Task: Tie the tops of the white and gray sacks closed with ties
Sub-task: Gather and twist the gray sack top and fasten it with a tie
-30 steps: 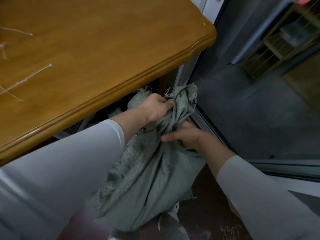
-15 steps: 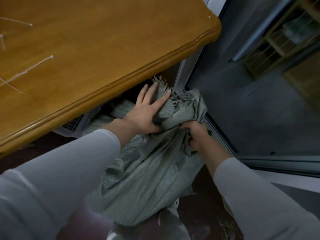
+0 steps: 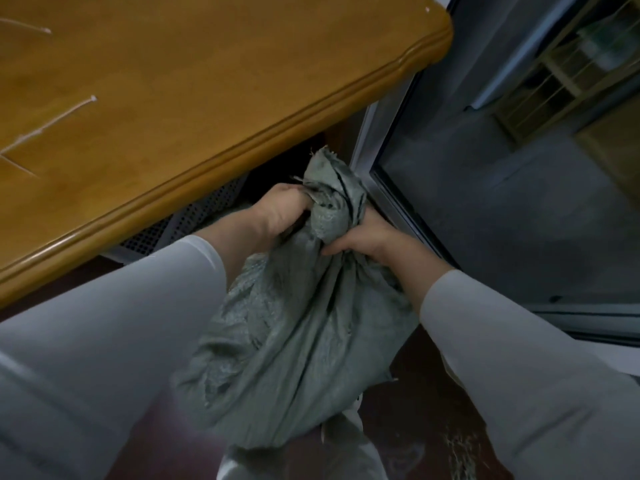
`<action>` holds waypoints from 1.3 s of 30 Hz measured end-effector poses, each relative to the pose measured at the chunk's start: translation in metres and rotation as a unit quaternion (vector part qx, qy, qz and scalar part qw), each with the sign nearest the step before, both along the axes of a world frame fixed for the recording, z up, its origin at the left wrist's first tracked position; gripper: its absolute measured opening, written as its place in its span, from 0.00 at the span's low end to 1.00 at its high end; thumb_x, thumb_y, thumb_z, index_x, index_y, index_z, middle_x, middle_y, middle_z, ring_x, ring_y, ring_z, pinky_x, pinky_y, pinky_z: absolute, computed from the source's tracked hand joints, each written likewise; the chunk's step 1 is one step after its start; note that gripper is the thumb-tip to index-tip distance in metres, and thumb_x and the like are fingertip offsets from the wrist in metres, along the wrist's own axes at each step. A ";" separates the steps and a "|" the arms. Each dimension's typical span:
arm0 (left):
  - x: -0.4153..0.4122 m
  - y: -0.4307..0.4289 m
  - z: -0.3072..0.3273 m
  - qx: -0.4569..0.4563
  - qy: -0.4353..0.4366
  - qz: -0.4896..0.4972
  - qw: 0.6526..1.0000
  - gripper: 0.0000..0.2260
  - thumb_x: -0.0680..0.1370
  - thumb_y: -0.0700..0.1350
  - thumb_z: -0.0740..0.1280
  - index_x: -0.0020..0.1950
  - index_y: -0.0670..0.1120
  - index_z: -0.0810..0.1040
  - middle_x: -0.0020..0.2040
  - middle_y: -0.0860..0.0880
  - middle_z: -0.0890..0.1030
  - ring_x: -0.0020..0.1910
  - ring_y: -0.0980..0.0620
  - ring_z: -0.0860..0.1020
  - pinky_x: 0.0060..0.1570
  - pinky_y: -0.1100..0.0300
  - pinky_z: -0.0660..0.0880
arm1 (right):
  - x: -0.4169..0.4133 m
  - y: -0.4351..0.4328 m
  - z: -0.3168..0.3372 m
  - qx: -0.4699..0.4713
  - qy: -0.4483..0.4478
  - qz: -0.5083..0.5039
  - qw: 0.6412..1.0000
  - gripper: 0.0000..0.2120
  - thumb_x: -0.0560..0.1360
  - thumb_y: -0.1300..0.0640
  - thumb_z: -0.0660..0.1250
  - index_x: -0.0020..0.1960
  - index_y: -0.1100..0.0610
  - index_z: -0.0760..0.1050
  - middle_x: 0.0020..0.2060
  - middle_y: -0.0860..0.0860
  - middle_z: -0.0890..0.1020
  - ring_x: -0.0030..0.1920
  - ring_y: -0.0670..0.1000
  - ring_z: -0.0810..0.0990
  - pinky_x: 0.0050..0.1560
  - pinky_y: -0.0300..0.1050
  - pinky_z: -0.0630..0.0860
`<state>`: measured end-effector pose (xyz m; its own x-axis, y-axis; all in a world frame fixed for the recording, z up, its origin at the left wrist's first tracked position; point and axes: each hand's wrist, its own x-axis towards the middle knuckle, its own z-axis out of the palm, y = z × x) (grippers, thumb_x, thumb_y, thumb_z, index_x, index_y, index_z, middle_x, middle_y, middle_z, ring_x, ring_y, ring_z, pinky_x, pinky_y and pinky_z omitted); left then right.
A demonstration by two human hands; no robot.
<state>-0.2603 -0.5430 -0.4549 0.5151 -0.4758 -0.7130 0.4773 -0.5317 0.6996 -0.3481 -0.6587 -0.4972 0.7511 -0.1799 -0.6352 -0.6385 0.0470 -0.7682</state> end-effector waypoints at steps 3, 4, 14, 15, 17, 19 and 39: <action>0.004 0.010 0.001 -0.015 0.036 0.015 0.999 0.09 0.70 0.32 0.60 0.44 0.40 0.79 0.42 0.41 0.80 0.39 0.43 0.79 0.38 0.55 0.79 | 0.006 0.011 -0.011 0.028 0.008 -0.075 0.997 0.28 0.61 0.75 0.73 0.58 0.61 0.76 0.52 0.54 0.81 0.54 0.54 0.79 0.57 0.51 0.76; 0.004 0.013 -0.001 -0.046 0.055 0.029 0.997 0.12 0.68 0.32 0.59 0.47 0.38 0.79 0.43 0.40 0.79 0.41 0.42 0.79 0.38 0.56 0.79 | 0.006 0.014 -0.017 0.049 0.014 -0.113 0.992 0.26 0.61 0.76 0.72 0.57 0.61 0.77 0.49 0.55 0.82 0.52 0.56 0.80 0.55 0.53 0.78; -0.010 0.046 -0.054 0.184 -0.182 -0.048 0.965 0.07 0.74 0.39 0.66 0.47 0.45 0.83 0.47 0.44 0.83 0.50 0.46 0.81 0.54 0.57 0.77 | -0.002 0.009 -0.051 0.183 0.058 -0.321 0.927 0.31 0.54 0.68 0.70 0.58 0.67 0.76 0.54 0.64 0.81 0.51 0.65 0.81 0.44 0.56 0.80; -0.016 0.043 -0.058 0.153 -0.173 -0.089 0.969 0.12 0.74 0.39 0.67 0.57 0.45 0.80 0.54 0.45 0.82 0.55 0.47 0.79 0.57 0.58 0.75 | -0.002 0.011 -0.049 0.186 0.056 -0.321 0.927 0.30 0.56 0.67 0.69 0.59 0.68 0.75 0.55 0.65 0.80 0.51 0.66 0.81 0.44 0.56 0.80; -0.024 0.035 -0.057 0.054 -0.135 -0.116 0.983 0.27 0.72 0.36 0.70 0.70 0.45 0.67 0.63 0.48 0.74 0.63 0.51 0.73 0.62 0.61 0.71 | -0.002 0.012 -0.050 0.205 0.047 -0.326 0.921 0.27 0.61 0.68 0.66 0.60 0.70 0.73 0.53 0.64 0.80 0.49 0.64 0.80 0.45 0.55 0.81; -0.034 0.027 -0.055 -0.011 -0.059 -0.111 0.992 0.35 0.70 0.33 0.71 0.73 0.45 0.60 0.62 0.49 0.71 0.62 0.54 0.70 0.56 0.68 0.70 | -0.002 0.014 -0.050 0.215 0.052 -0.342 0.913 0.26 0.62 0.67 0.64 0.60 0.70 0.73 0.52 0.64 0.80 0.49 0.64 0.80 0.49 0.56 0.80; 0.024 0.053 0.004 0.301 -0.217 -0.405 0.836 0.11 0.71 0.44 0.72 0.49 0.47 0.73 0.50 0.46 0.77 0.46 0.48 0.75 0.48 0.55 0.75 | -0.009 -0.002 -0.058 0.186 0.054 -0.346 0.918 0.40 0.44 0.66 0.77 0.57 0.61 0.79 0.53 0.60 0.82 0.52 0.63 0.82 0.52 0.64 0.77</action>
